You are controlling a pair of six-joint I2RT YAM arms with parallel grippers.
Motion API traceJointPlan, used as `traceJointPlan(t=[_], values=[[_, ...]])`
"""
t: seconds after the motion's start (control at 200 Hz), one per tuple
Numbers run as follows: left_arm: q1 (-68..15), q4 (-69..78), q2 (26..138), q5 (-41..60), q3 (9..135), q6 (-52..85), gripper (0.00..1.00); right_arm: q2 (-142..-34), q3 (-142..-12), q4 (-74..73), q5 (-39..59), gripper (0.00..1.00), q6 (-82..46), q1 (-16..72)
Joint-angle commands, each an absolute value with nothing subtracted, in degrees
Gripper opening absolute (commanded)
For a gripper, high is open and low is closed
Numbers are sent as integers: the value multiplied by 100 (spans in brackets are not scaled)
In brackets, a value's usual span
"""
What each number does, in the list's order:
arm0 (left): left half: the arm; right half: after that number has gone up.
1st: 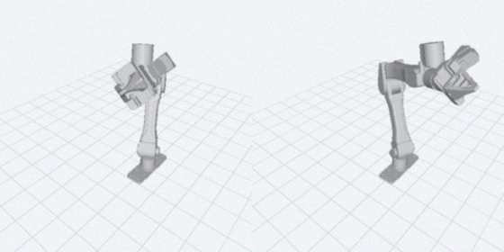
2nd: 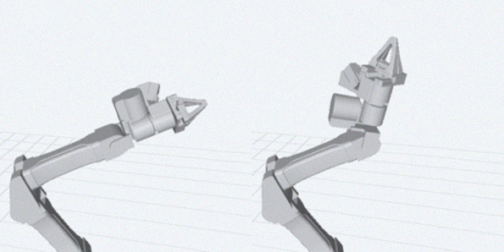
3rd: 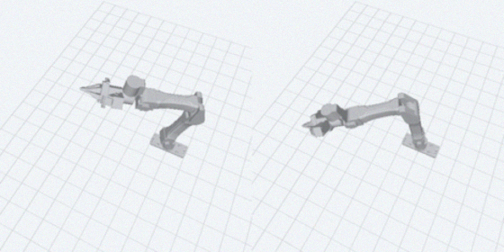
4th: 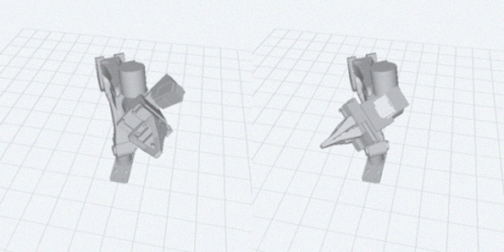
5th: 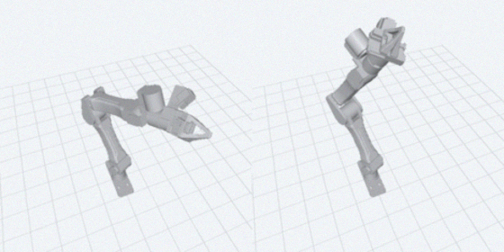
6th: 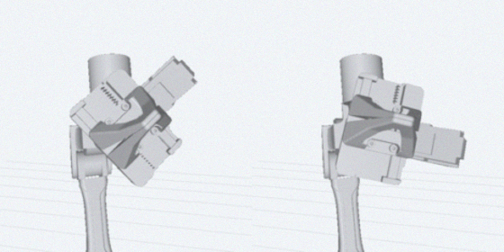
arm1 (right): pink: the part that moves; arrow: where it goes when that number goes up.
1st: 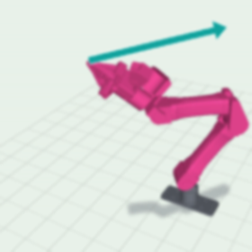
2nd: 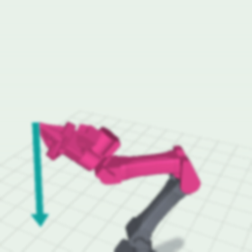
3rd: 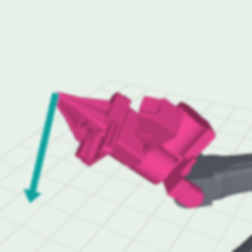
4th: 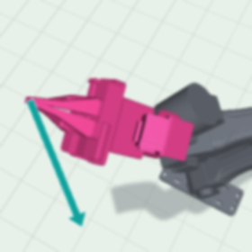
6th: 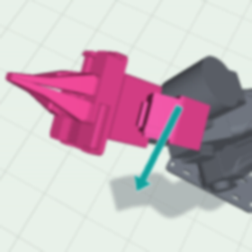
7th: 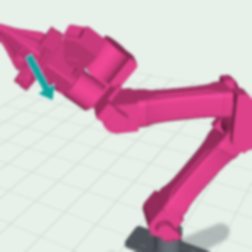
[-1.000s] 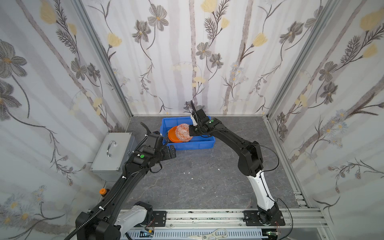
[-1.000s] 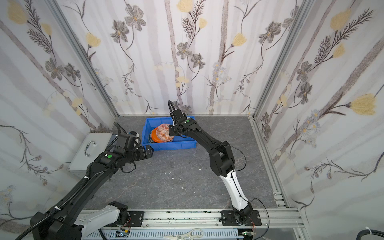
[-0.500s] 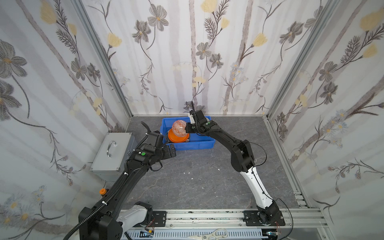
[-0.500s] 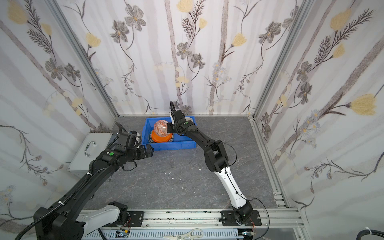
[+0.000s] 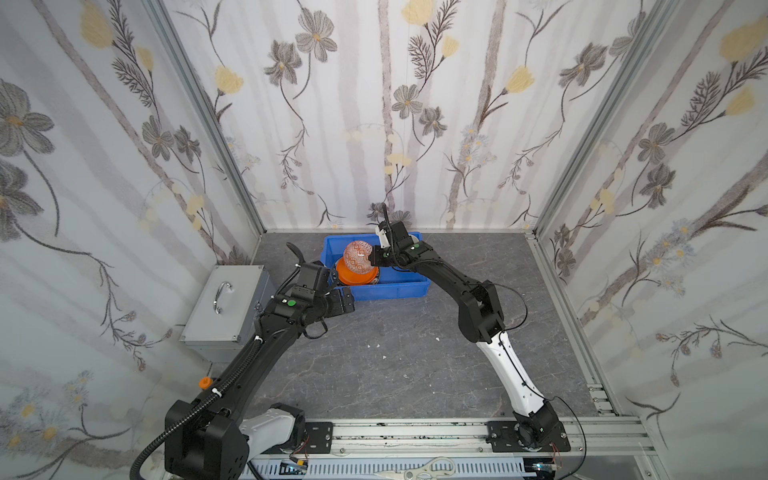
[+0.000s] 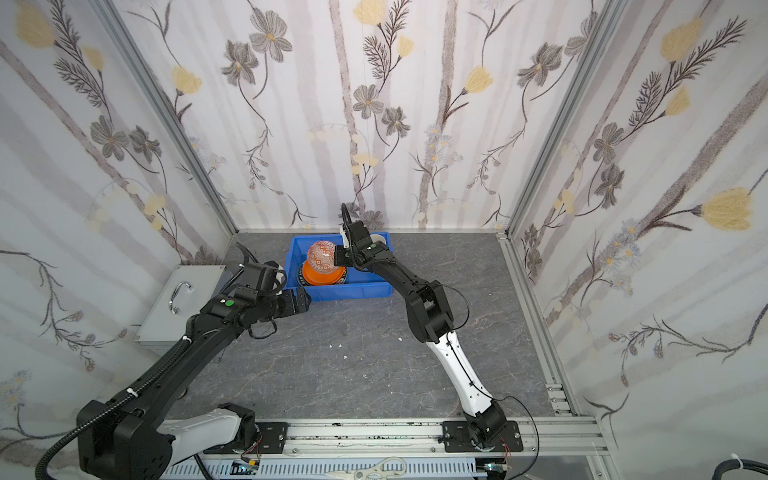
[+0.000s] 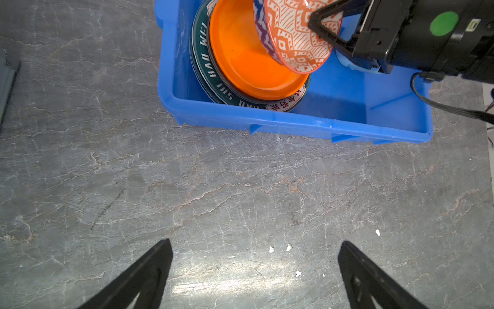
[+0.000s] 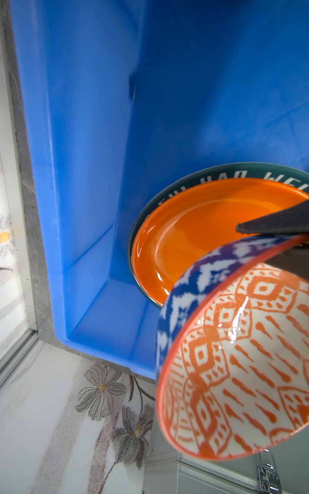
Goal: Place the mixed dishes into the plastic bin
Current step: 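Lower the patterned bowl onto the orange plate in the bin with the right gripper, then open the right gripper and raise it away from the bowl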
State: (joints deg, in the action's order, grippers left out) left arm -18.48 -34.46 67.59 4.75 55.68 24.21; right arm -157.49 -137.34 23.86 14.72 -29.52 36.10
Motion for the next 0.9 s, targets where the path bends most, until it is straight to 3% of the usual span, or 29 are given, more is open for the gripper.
traceJointPlan(t=[0.0, 0.365, 0.894], values=[[-1842, -3298, 6744, 528, 5562, 2478, 100, -15792, -13808, 2267, 1592, 8, -2937, 3630], [-1793, -3318, 6559, 509, 5380, 2460, 100, -15890, -13805, 2173, 1715, 15, -3001, 3602], [-1747, -3269, 6530, 543, 5321, 2465, 100, -15712, -13802, 2170, 1753, 37, -2921, 3490]])
